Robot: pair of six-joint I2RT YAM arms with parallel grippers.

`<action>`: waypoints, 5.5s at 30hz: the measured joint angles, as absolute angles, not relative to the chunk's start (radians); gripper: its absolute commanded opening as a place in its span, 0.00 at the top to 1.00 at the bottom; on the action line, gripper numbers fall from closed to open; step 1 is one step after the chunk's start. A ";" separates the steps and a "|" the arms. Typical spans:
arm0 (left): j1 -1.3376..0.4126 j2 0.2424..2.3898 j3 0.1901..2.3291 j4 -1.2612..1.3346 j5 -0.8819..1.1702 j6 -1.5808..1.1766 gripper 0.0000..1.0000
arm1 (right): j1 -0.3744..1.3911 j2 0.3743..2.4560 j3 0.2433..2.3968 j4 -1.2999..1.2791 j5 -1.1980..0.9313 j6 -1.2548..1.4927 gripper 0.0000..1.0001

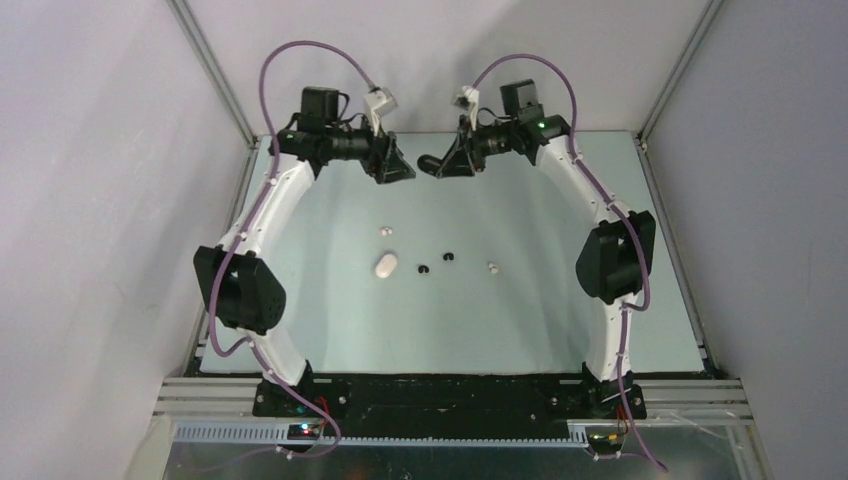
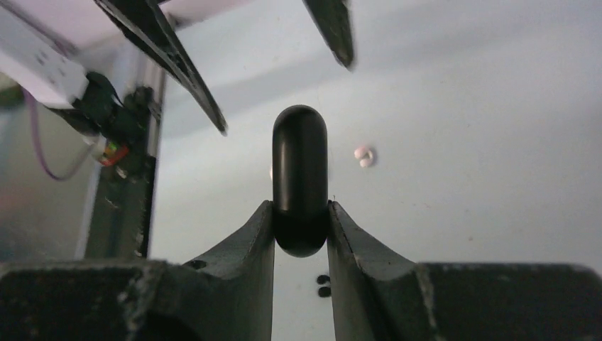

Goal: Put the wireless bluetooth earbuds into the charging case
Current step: Pick up the charging case at the center of the board, then open the charging case.

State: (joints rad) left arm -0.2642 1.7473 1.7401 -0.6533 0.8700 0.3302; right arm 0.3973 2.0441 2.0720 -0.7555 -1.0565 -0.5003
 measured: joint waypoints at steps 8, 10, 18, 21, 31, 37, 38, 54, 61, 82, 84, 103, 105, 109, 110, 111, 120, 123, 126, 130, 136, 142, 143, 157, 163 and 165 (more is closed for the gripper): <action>-0.204 1.747 1.765 -0.625 1.023 0.266 0.29 | 0.285 2.033 1.882 -0.163 -1.192 0.110 0.94; -0.216 1.750 1.776 -0.610 1.027 0.242 0.28 | 0.293 2.033 1.880 -0.091 -1.211 0.173 0.94; -0.236 1.796 1.814 -0.426 1.019 -0.014 0.28 | 0.343 2.000 1.866 0.039 -1.266 0.268 0.94; -0.236 1.821 1.815 -0.384 1.035 -0.080 0.36 | 0.345 1.991 1.851 0.057 -1.270 0.279 0.94; -0.256 1.837 1.814 -0.337 1.118 -0.139 0.70 | 0.343 1.991 1.840 0.073 -1.270 0.288 0.93; -0.258 1.837 1.814 -0.323 1.145 -0.147 0.77 | 0.343 1.991 1.840 0.086 -1.283 0.289 0.91; -0.258 1.838 1.814 -0.323 1.147 -0.149 0.78 | 0.343 1.991 1.840 0.088 -1.283 0.289 0.89; -0.257 1.840 1.807 -0.312 1.161 -0.127 1.00 | 0.342 1.991 1.836 0.082 -1.229 0.326 0.52; -0.255 1.840 1.789 -0.300 1.156 -0.123 1.00 | 0.330 1.991 1.836 0.104 -1.180 0.409 0.47; -0.260 1.840 1.786 -0.303 1.182 -0.123 1.00 | 0.311 1.991 1.836 0.130 -1.132 0.416 0.52; -0.260 1.840 1.786 -0.303 1.182 -0.123 1.00 | 0.312 1.991 1.836 0.115 -1.133 0.392 0.53; -0.256 1.854 1.786 -0.316 1.158 -0.137 0.53 | 0.317 1.990 1.836 0.046 -1.149 0.287 1.00; -0.257 1.854 1.785 -0.316 1.129 -0.133 0.47 | 0.318 1.990 1.837 0.027 -1.141 0.266 1.00; -0.258 1.854 1.773 -0.316 1.074 -0.130 0.35 | 0.325 1.990 1.856 -0.072 -1.112 0.165 1.00; -0.258 1.854 1.770 -0.316 1.068 -0.130 0.34 | 0.329 1.990 1.871 -0.110 -1.098 0.127 1.00; -0.258 1.854 1.768 -0.316 1.062 -0.130 0.30 | 0.334 1.990 1.889 -0.152 -1.081 0.080 1.00; -0.251 1.816 1.754 -0.316 1.029 -0.136 0.00 | 0.371 1.965 1.981 -0.386 -0.953 -0.322 1.00; -0.239 1.781 1.734 -0.315 1.023 -0.136 0.00 | 0.378 1.955 1.981 -0.453 -0.923 -0.447 1.00; -0.226 1.745 1.713 -0.317 1.011 -0.131 0.00 | 0.386 1.946 1.980 -0.516 -0.900 -0.572 1.00; -0.223 1.712 1.715 -0.384 0.938 -0.059 0.02 | 0.395 1.925 1.977 -0.591 -0.884 -0.711 1.00; -0.224 1.754 1.927 -0.691 0.867 0.079 0.16 | 0.423 1.901 1.976 -0.691 -0.875 -0.875 1.00; -0.212 1.882 2.193 -0.966 0.918 0.125 0.27 | 0.467 1.864 1.917 -0.743 -0.848 -1.007 1.00; -0.212 1.892 2.193 -0.991 0.926 0.125 0.27 | 0.476 1.858 1.906 -0.747 -0.841 -1.029 1.00; -0.215 1.945 2.047 -1.143 0.925 0.233 0.34 | 0.548 1.854 1.880 -0.777 -0.768 -1.158 1.00; -0.225 1.945 2.021 -1.155 0.917 0.273 0.38 | 0.569 1.855 1.881 -0.781 -0.751 -1.161 1.00; -0.229 1.945 2.022 -1.155 0.920 0.280 0.40 | 0.575 1.856 1.881 -0.781 -0.746 -1.160 1.00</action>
State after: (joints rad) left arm -0.2291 1.9453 2.0216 -1.1549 0.9195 0.2798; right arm 0.5747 1.8557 1.8809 -0.7807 -0.7460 -1.1603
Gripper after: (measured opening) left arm 0.619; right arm 0.046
